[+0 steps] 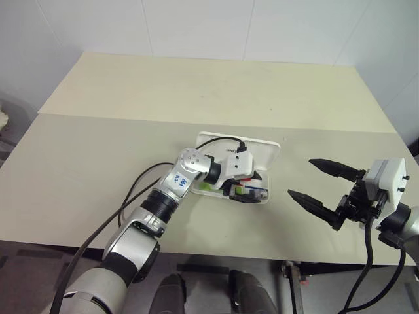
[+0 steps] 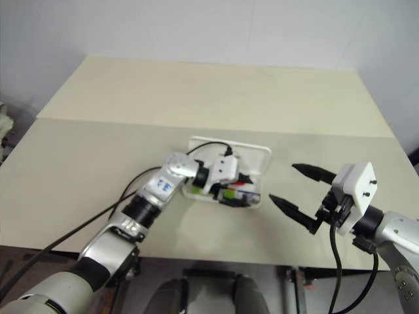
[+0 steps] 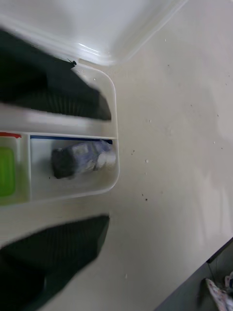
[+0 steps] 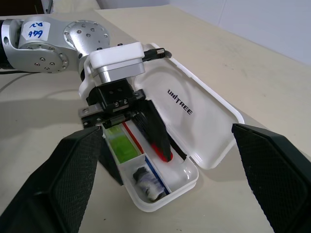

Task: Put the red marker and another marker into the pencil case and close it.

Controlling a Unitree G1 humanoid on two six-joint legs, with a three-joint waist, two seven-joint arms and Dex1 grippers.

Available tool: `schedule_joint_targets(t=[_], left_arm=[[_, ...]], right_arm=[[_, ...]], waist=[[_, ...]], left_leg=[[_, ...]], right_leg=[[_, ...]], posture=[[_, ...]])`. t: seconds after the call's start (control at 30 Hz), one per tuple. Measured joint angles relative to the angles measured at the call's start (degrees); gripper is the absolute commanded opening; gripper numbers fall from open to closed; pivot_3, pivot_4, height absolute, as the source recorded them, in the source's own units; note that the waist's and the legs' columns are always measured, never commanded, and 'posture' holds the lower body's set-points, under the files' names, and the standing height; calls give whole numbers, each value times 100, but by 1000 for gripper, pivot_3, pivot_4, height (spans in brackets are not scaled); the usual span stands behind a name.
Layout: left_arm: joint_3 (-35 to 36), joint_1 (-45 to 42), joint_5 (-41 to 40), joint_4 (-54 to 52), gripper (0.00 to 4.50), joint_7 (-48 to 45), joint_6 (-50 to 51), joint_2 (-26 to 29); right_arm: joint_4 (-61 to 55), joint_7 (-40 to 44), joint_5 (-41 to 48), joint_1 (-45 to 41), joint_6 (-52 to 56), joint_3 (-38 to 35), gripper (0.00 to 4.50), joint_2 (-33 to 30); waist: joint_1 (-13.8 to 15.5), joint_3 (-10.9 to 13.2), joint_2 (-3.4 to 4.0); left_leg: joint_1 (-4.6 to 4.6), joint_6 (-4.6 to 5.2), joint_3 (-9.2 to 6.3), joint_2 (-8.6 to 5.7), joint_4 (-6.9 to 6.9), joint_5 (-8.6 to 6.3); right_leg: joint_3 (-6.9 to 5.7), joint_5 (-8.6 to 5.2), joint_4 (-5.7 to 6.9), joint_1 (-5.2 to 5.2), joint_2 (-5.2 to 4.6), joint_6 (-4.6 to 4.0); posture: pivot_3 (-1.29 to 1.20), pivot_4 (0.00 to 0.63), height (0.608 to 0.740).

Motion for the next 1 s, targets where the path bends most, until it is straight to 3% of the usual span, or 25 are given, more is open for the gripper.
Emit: schedule_joint_targets(t=[0.27, 0.5, 0.73, 0.93, 1.0], left_arm=[[13, 9, 1, -34, 4457, 29, 2, -3], [383, 461, -699, -1847, 4457, -256, 367, 335], [1453, 710, -1381, -2987, 4457, 307, 952, 922], [2415, 695, -1334, -2658, 4457, 1005, 773, 1824], [2578, 681, -1284, -2340, 4047, 1127, 547, 2023]], right_arm=[[1, -28, -3, -5, -1, 18, 4500, 0], [19, -27, -7, -44, -8, 89, 4500, -1], [160, 43, -9, -209, -8, 137, 4500, -29], [559, 297, -76, -688, -84, 370, 4500, -114], [710, 393, -119, -754, -91, 421, 4500, -126]], waist=[[-2, 0, 0], [-9, -1, 1], [-20, -1, 2], [-107, 0, 0], [-117, 0, 0]], left_leg=[[0, 0, 0, 0, 0, 0], [4, 0, -1, 2, -2, 0], [6, 1, -4, 2, 48, 1], [13, 21, 4, 2, 61, 15], [11, 22, 3, 2, 61, 16]], right_leg=[[0, 1, 1, 0, 0, 2], [0, 1, 17, -1, 0, 2], [1, -3, 45, 5, 1, -5], [9, -7, 41, 15, 1, -40], [9, -6, 40, 16, 0, -40]], posture=[[0, 150, 740], [0, 150, 740], [0, 150, 740], [0, 150, 740], [0, 150, 740]])
